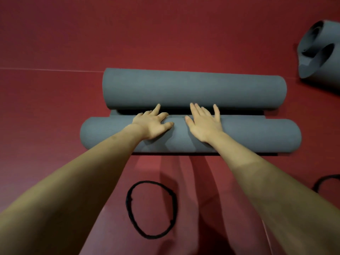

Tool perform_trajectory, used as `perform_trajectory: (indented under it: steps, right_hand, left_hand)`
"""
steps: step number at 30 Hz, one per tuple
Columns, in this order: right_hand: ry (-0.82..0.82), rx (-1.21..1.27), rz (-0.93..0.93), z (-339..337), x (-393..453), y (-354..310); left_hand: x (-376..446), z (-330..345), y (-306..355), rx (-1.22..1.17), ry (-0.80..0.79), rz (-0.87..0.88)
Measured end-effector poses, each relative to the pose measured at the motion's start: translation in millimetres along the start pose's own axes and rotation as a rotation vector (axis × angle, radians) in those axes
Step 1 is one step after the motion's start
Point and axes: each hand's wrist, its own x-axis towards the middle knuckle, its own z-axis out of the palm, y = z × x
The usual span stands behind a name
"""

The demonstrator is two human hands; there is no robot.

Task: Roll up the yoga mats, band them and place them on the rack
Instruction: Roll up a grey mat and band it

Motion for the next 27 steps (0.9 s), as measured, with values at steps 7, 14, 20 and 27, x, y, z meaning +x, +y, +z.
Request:
perform_trajectory:
  steps: [7, 14, 20, 27]
  right_hand:
    - [0.431, 0.005, -0.234, 26.1, -24.9, -3.3]
    - [0.154, -0.244, -0.219, 14.6, -0.7, -1.9]
    - [-0.049, -0.292, -0.202, -11.7, 35.0, -3.3]
    - [-0.031, -0.331, -0.227, -14.3, 37.0, -5.4]
  left_hand:
    - [37.5, -7.8, -4.7, 0.023, -0.002, -0.047]
    - [53.7, -7.3, 5.4, -0.029, 0.173, -0.096]
    - [39.1, -5.9, -7.6, 0.021, 0.186, 0.058]
    - [28.3, -3.7, -5.6, 0.409, 0.165, 0.140]
